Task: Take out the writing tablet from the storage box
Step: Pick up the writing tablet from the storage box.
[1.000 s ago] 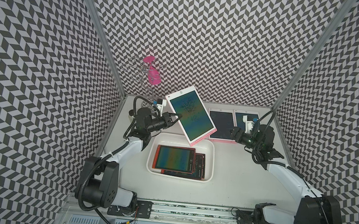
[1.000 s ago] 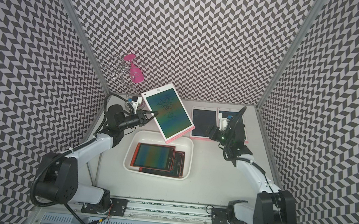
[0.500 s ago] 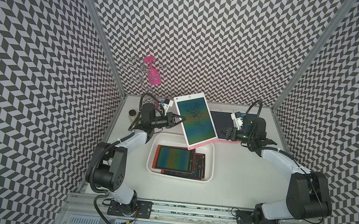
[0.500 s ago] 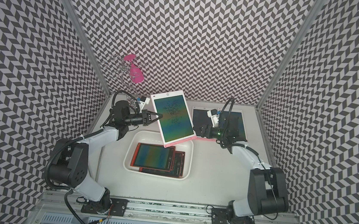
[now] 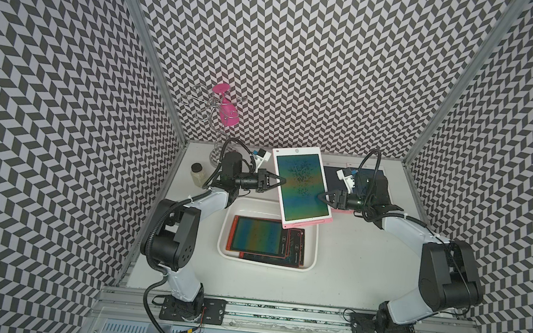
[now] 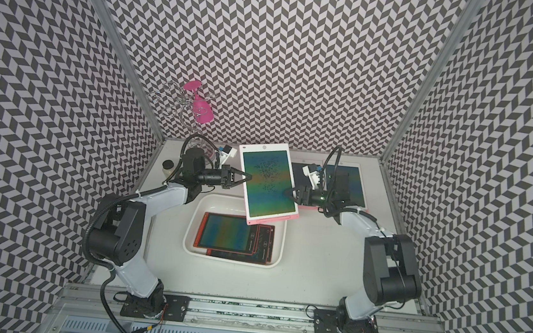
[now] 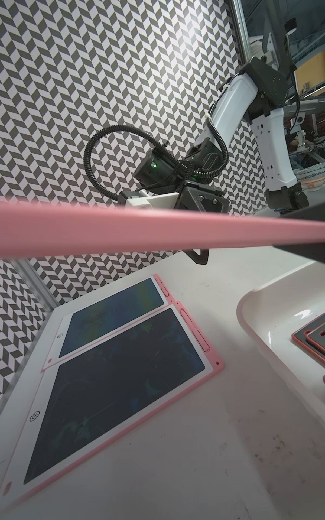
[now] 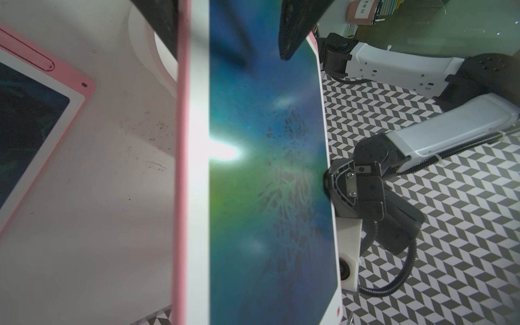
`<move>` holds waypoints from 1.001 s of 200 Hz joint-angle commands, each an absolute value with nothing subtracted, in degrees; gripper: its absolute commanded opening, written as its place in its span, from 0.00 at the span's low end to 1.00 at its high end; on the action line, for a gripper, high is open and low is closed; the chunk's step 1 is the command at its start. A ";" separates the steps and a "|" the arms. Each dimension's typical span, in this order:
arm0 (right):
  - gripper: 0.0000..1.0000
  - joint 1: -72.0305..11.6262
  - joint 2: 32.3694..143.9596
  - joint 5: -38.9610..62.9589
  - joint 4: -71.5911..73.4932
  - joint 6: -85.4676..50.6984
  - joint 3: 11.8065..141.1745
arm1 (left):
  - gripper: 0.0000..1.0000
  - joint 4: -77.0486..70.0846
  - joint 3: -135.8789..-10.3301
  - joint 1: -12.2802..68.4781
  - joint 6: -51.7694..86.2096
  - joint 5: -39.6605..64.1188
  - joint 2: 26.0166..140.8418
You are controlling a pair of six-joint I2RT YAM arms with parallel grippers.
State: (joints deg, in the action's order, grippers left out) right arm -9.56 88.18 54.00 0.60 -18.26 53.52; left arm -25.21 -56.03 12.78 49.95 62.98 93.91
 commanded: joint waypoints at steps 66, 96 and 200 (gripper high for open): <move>0.55 -10.42 90.79 59.35 7.31 -20.75 54.89 | 0.00 -29.92 -60.22 14.43 51.13 68.48 96.61; 0.50 -10.64 90.09 61.36 8.40 -21.38 54.26 | 0.00 -29.62 -62.44 14.94 51.01 68.95 99.61; 0.18 -10.58 90.72 63.90 11.17 -24.45 53.68 | 0.28 -26.01 -68.63 14.86 49.06 67.35 109.28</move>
